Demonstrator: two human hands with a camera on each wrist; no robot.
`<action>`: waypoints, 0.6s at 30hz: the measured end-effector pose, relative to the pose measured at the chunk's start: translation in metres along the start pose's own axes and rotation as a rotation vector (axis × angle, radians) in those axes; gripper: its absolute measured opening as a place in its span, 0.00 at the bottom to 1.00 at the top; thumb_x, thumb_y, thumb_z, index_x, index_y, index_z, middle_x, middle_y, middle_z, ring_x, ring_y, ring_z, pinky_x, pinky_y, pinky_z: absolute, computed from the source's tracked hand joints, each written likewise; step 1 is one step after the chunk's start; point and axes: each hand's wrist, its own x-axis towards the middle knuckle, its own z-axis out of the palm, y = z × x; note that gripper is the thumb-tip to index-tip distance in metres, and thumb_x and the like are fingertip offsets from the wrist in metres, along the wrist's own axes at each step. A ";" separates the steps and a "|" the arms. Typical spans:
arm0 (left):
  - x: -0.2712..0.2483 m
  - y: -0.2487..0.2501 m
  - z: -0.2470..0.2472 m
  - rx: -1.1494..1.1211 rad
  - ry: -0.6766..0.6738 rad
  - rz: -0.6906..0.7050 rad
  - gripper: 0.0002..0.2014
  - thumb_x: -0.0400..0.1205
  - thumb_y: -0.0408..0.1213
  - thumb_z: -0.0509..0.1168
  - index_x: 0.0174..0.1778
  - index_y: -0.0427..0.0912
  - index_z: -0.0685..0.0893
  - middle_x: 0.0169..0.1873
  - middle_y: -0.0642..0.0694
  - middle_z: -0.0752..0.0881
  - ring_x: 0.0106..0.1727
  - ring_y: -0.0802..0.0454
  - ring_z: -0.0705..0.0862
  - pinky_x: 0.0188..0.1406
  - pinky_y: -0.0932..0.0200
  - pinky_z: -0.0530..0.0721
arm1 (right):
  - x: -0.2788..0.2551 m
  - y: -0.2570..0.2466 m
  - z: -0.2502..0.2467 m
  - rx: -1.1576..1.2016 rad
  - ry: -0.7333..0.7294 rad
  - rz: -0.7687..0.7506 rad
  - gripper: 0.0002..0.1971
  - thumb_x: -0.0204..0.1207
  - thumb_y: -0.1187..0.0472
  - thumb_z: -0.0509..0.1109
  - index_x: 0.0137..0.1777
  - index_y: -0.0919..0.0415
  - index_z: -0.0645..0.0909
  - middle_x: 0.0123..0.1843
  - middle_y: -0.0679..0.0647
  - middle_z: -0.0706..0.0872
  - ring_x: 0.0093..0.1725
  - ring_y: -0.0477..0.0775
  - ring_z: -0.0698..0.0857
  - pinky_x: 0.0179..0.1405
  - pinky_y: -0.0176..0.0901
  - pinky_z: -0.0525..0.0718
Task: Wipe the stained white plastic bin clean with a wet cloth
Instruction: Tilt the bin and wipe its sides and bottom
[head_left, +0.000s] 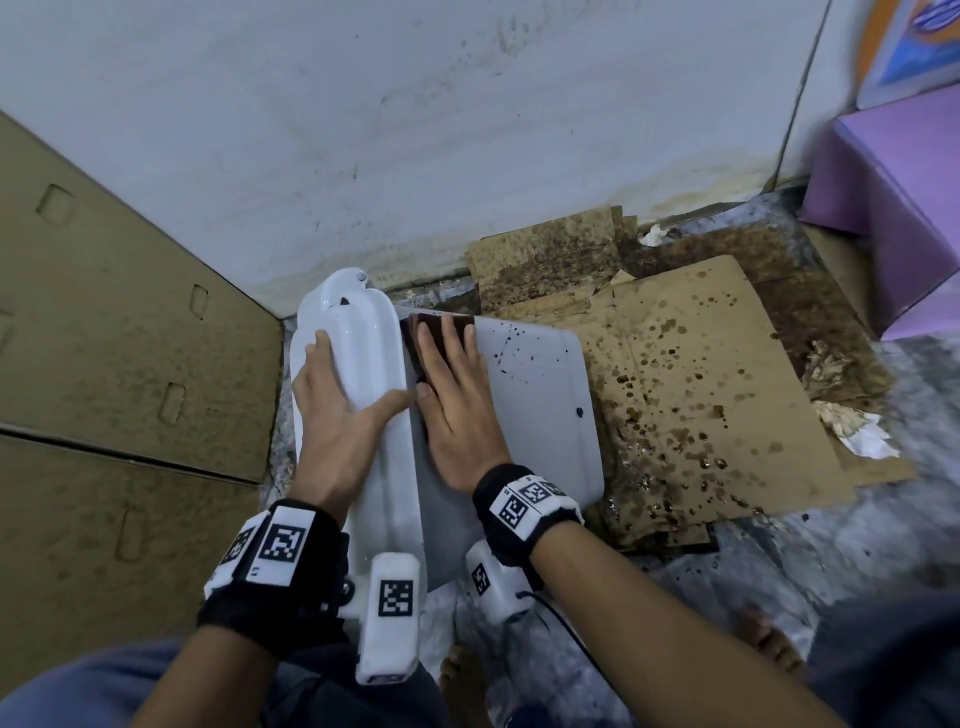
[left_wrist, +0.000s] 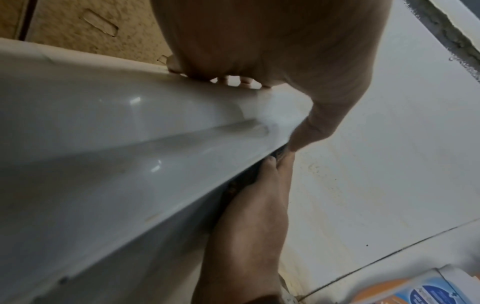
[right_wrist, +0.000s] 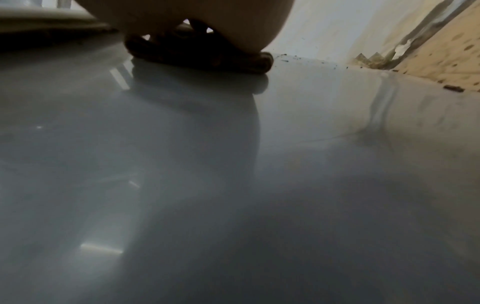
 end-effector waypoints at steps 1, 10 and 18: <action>0.001 -0.001 0.001 -0.011 0.020 0.000 0.53 0.73 0.52 0.76 0.87 0.53 0.49 0.83 0.52 0.53 0.84 0.51 0.56 0.82 0.46 0.61 | -0.003 -0.003 0.001 0.015 -0.007 -0.011 0.27 0.87 0.55 0.49 0.84 0.47 0.47 0.87 0.50 0.44 0.85 0.51 0.35 0.84 0.55 0.40; 0.007 -0.009 -0.003 0.037 0.083 0.029 0.41 0.78 0.45 0.74 0.83 0.41 0.59 0.77 0.42 0.61 0.80 0.46 0.63 0.82 0.43 0.63 | -0.002 0.006 0.006 -0.085 0.018 -0.015 0.28 0.87 0.55 0.50 0.85 0.48 0.47 0.87 0.49 0.43 0.85 0.49 0.36 0.84 0.53 0.41; 0.007 -0.020 -0.003 -0.035 0.040 0.046 0.44 0.82 0.42 0.71 0.86 0.44 0.49 0.86 0.54 0.52 0.86 0.52 0.55 0.85 0.42 0.57 | -0.001 0.055 -0.007 -0.012 0.072 0.307 0.29 0.85 0.47 0.43 0.84 0.46 0.43 0.87 0.48 0.38 0.84 0.50 0.33 0.82 0.63 0.40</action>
